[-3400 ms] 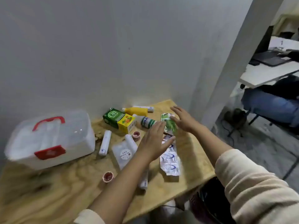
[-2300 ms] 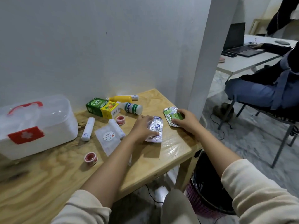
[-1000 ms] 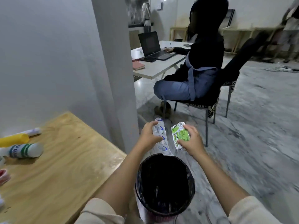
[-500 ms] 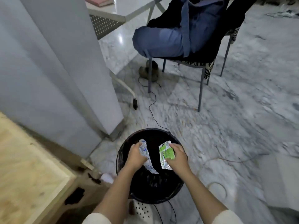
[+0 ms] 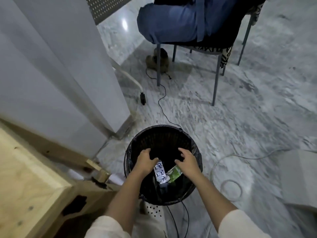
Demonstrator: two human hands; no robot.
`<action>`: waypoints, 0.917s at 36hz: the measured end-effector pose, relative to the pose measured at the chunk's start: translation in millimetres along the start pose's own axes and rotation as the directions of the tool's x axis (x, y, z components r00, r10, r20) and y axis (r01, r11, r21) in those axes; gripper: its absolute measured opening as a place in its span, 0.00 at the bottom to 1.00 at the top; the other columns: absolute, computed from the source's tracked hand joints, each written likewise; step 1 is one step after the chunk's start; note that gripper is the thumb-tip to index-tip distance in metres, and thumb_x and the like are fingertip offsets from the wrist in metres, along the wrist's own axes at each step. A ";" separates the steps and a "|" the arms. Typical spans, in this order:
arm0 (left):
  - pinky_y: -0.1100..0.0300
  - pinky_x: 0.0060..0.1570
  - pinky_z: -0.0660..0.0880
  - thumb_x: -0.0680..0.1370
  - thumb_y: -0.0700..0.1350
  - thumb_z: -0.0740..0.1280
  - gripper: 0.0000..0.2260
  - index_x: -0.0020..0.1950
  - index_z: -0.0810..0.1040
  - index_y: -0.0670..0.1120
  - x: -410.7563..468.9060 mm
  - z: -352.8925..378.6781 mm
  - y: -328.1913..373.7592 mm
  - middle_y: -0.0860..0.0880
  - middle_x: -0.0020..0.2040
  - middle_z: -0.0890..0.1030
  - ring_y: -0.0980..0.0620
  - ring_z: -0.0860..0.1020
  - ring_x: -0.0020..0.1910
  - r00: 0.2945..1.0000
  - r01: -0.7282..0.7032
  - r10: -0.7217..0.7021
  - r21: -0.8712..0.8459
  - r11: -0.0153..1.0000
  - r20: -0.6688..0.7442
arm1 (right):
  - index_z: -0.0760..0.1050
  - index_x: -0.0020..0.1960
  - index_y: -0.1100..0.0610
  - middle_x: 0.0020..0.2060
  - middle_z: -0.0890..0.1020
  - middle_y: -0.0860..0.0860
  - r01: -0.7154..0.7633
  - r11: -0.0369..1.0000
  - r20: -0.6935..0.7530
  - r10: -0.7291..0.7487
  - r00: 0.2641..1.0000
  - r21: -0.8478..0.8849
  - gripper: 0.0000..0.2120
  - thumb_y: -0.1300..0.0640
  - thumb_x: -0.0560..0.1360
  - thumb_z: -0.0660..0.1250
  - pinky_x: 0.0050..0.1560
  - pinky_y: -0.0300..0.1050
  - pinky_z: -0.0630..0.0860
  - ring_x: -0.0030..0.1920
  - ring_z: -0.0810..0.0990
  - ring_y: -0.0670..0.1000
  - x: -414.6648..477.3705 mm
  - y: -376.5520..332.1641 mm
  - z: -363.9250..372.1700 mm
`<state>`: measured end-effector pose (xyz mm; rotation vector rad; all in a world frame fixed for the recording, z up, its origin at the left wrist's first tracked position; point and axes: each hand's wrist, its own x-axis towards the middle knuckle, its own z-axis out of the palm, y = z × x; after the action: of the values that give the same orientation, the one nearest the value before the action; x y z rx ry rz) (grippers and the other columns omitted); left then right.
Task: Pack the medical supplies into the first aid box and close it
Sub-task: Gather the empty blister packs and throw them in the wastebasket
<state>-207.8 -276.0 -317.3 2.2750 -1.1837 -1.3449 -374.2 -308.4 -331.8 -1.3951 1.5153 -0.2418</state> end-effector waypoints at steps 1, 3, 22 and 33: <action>0.55 0.71 0.63 0.80 0.45 0.66 0.29 0.78 0.59 0.39 -6.3 -3.4 5.2 0.41 0.77 0.62 0.43 0.64 0.75 1.000 -0.011 0.011 0.005 1.000 -0.003 | 0.63 0.72 0.59 0.71 0.65 0.55 0.007 1.000 -0.005 -0.007 1.000 -0.007 0.26 0.62 0.76 0.65 0.66 0.46 0.69 0.68 0.68 0.54 -4.8 -4.8 -4.1; 0.56 0.71 0.62 0.80 0.45 0.66 0.29 0.78 0.59 0.39 -18.9 -11.1 16.7 0.41 0.77 0.62 0.43 0.64 0.75 0.999 -0.039 0.039 0.020 0.999 -0.015 | 0.63 0.71 0.59 0.71 0.66 0.55 0.029 0.999 -0.022 -0.029 0.999 -0.018 0.26 0.62 0.76 0.65 0.65 0.45 0.68 0.69 0.68 0.54 -14.7 -15.9 -13.2; 0.57 0.67 0.64 0.82 0.46 0.62 0.24 0.76 0.62 0.39 -233.2 -153.6 109.8 0.44 0.71 0.67 0.47 0.68 0.69 0.884 -0.316 0.370 0.221 0.923 -0.285 | 0.66 0.70 0.57 0.69 0.70 0.53 0.421 0.867 -0.119 -0.464 0.878 -0.266 0.23 0.59 0.76 0.63 0.63 0.46 0.69 0.67 0.70 0.54 -180.7 -198.7 -99.5; 0.58 0.71 0.58 0.81 0.50 0.63 0.28 0.77 0.61 0.39 -369.1 -269.4 2.3 0.42 0.76 0.64 0.46 0.62 0.76 0.728 -0.129 0.353 0.389 0.912 -0.587 | 0.65 0.70 0.60 0.70 0.69 0.56 0.714 0.608 0.077 -0.741 0.668 -0.346 0.24 0.59 0.76 0.63 0.68 0.45 0.64 0.70 0.68 0.54 -288.0 -313.4 -10.4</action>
<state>-79.4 -51.4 59.4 2.3633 -1.4282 -0.2003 -240.1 -170.8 48.1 -2.2950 0.9737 -0.5526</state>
